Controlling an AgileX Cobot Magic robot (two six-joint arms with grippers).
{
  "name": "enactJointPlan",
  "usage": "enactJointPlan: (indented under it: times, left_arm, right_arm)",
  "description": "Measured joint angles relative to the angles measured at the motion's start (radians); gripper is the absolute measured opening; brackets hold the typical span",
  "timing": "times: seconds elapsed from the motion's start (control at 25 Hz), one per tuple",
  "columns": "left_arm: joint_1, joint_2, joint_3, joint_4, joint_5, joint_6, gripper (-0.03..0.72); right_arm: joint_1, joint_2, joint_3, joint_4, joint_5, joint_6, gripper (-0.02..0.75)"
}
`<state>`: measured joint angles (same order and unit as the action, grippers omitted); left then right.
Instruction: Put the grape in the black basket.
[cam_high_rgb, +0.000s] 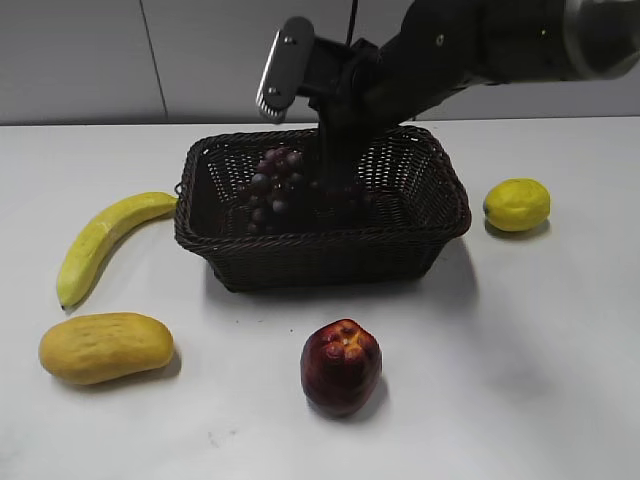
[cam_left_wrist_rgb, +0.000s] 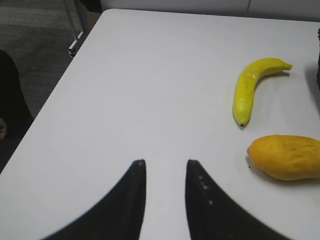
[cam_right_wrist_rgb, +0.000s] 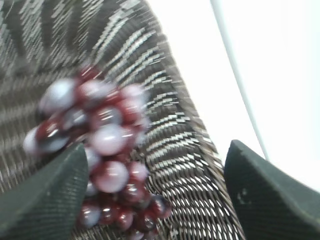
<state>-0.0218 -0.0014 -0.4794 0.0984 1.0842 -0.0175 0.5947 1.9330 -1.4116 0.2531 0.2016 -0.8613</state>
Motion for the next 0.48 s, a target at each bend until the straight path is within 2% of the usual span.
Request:
enactJointPlan:
  times: [0.2, 0.48]
  left_arm:
    - [0.000, 0.000, 0.000, 0.000, 0.000, 0.000, 0.216]
    - [0.000, 0.000, 0.000, 0.000, 0.000, 0.000, 0.216]
  right_arm:
    - [-0.120, -0.063, -0.006, 0.011, 0.080, 0.234, 0.597]
    - [-0.343, -0.072, -0.077, 0.012, 0.399, 0.567, 0.581]
